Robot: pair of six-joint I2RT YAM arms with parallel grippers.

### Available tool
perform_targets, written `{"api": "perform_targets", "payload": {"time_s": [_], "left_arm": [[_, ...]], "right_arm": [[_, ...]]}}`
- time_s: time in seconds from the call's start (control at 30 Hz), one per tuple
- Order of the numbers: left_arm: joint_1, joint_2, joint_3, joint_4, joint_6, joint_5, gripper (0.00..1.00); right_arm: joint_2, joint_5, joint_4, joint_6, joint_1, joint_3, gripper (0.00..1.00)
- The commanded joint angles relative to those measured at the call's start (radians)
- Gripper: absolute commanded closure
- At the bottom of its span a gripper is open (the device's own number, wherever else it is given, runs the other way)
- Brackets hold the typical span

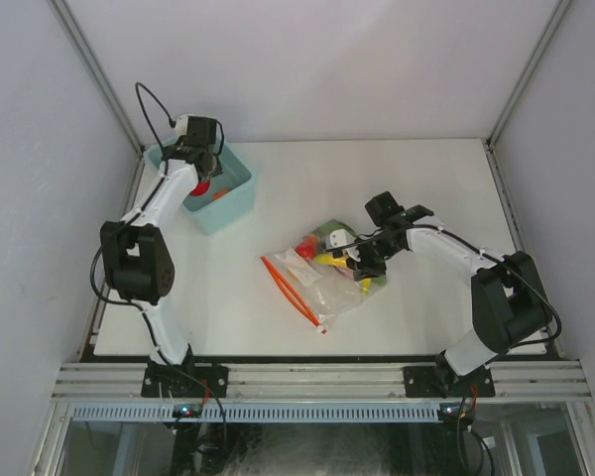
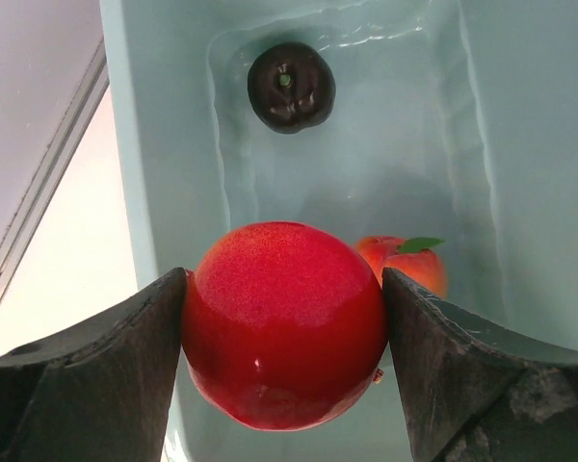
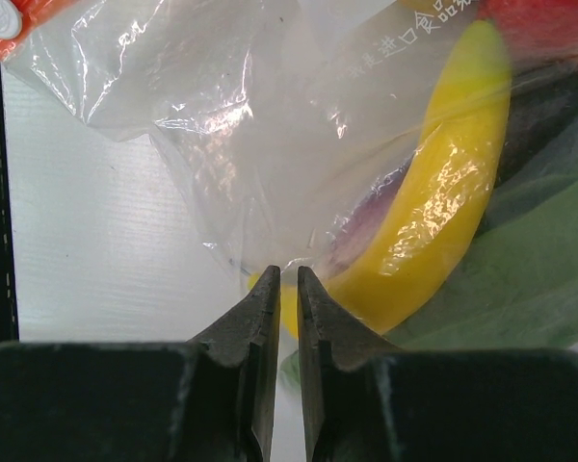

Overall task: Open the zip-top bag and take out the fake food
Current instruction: Place the fake fruit in the bin.

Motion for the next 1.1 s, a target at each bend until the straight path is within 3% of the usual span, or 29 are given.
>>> {"api": "perform_targets", "payload": {"time_s": [0.0,0.1,0.4,0.53,0.6,0.87,1.07], "left_arm": [[0.000,0.038,0.077,-0.026,0.039,-0.039,0.67],[-0.001,0.067,0.099,-0.036,0.048,-0.037,0.61],[-0.001,0.108,0.118,-0.041,0.056,-0.073,0.29],[-0.002,0.106,0.126,-0.042,0.072,-0.090,0.06],[-0.002,0.098,0.132,-0.041,0.077,-0.098,0.00],[-0.002,0.008,0.111,-0.010,0.082,-0.084,0.00],[-0.002,-0.238,-0.127,0.173,0.115,0.068,0.00]], "right_arm": [[-0.045,-0.027,-0.006,-0.012,-0.008,0.034,0.88],[-0.046,-0.030,-0.006,-0.010,-0.009,0.034,0.88],[-0.055,-0.037,-0.004,-0.008,-0.010,0.034,0.87],[-0.062,-0.042,-0.006,-0.009,-0.010,0.033,0.87],[-0.066,-0.045,-0.006,-0.008,-0.011,0.033,0.85],[-0.089,-0.063,-0.008,-0.007,-0.019,0.033,0.84],[-0.125,-0.119,-0.007,0.000,-0.042,0.033,0.83]]}}
